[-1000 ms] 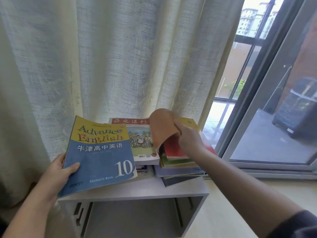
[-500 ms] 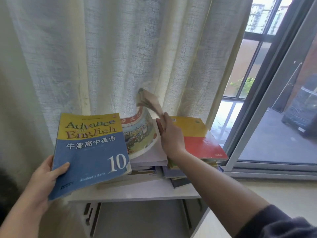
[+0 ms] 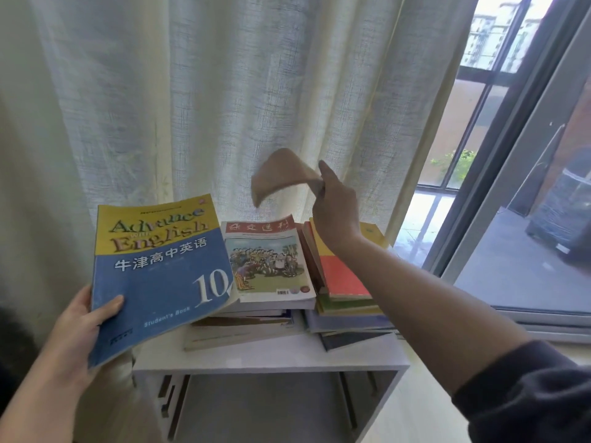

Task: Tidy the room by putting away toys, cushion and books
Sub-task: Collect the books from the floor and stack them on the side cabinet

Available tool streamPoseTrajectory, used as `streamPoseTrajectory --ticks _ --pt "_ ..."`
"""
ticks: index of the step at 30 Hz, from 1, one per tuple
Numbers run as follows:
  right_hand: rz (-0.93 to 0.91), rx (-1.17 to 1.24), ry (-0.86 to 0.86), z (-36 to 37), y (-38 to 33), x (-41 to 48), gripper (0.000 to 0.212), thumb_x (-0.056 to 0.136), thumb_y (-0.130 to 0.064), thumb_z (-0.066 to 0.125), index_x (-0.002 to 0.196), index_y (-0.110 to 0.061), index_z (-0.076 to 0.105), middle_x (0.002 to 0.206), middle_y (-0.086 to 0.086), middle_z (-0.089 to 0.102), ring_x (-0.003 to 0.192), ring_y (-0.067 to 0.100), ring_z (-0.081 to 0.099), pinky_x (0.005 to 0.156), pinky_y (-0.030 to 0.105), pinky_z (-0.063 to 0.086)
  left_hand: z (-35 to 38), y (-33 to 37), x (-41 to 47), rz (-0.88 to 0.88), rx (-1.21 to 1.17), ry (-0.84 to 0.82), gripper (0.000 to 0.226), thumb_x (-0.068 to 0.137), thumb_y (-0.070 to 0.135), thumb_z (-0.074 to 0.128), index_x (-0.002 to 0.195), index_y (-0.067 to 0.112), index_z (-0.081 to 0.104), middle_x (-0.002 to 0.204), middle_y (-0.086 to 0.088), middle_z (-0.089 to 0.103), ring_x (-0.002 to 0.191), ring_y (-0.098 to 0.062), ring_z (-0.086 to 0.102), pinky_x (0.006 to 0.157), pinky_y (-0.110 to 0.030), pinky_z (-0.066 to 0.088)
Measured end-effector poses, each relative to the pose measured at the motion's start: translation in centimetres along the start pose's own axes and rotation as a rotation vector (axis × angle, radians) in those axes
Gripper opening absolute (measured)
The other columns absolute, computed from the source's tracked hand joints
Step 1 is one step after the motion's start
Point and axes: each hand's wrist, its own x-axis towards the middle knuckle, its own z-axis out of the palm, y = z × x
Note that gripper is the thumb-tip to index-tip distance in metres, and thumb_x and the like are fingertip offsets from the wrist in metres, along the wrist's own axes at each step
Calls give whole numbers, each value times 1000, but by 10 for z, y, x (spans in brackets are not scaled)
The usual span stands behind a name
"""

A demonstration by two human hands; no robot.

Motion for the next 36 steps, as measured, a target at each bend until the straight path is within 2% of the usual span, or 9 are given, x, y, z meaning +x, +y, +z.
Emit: streamPoseTrajectory --ticks 4,9,12,15,19,24,32,34,36 --pt "-108 -54 -32 12 0 -11 53 98 1 38 148 -18 37 98 -2 67 71 18 62 63 32 52 -1 2 -4 -5 -20 -18 25 93 11 53 105 32 59 101 -6 68 85 -33 63 63 -46 56" --pt "-158 -445 -530 53 23 -64 76 83 16 39 145 -26 30 145 13 39 97 34 63 74 46 58 0 3 -5 -11 9 -17 22 95 9 51 99 30 57 100 -6 66 81 -30 61 53 -38 57" --pt "-183 -493 -779 66 38 -81 79 90 5 42 153 -32 14 161 11 8 143 34 26 111 51 34 2 2 -3 -26 24 -12 21 94 8 52 101 27 57 100 -7 64 80 -28 61 48 -31 57" --pt "-181 -430 -917 56 41 -72 63 98 -15 33 154 -32 9 162 10 6 149 28 8 120 52 11 7 -2 0 -42 36 -21 27 94 7 53 118 19 53 103 -8 64 81 -27 61 51 -33 55" --pt "-243 -500 -852 33 38 -62 58 99 -44 39 152 -30 23 161 6 15 149 28 8 118 58 9 18 -4 0 -35 54 -29 29 94 5 52 119 20 51 99 -7 63 77 -26 60 56 -34 52" --pt "187 -678 -791 24 60 -71 99 80 -79 42 154 -30 0 161 18 -2 146 46 0 108 72 4 34 -7 -7 -33 59 -45 32 94 4 52 123 17 51 97 -7 63 79 -27 59 64 -38 46" --pt "39 -572 -1019 -6 75 -56 82 94 -33 53 156 -23 0 161 19 5 145 45 14 117 56 21 62 -30 -10 -58 135 -87 27 93 2 54 117 14 52 106 -15 64 84 -31 61 67 -37 48" --pt "-20 -532 -1015 -12 75 -57 76 91 -25 54 154 -19 12 155 19 27 134 39 41 110 49 38 68 -34 -10 -63 148 -91 28 93 1 55 117 14 52 108 -16 63 84 -30 61 67 -37 48" --pt "-35 -474 -922 -15 75 -58 58 87 -18 58 140 -12 36 125 12 57 105 26 60 93 40 52 74 -36 -11 -60 144 -85 28 93 0 55 117 14 51 105 -14 62 82 -28 60 66 -35 47"
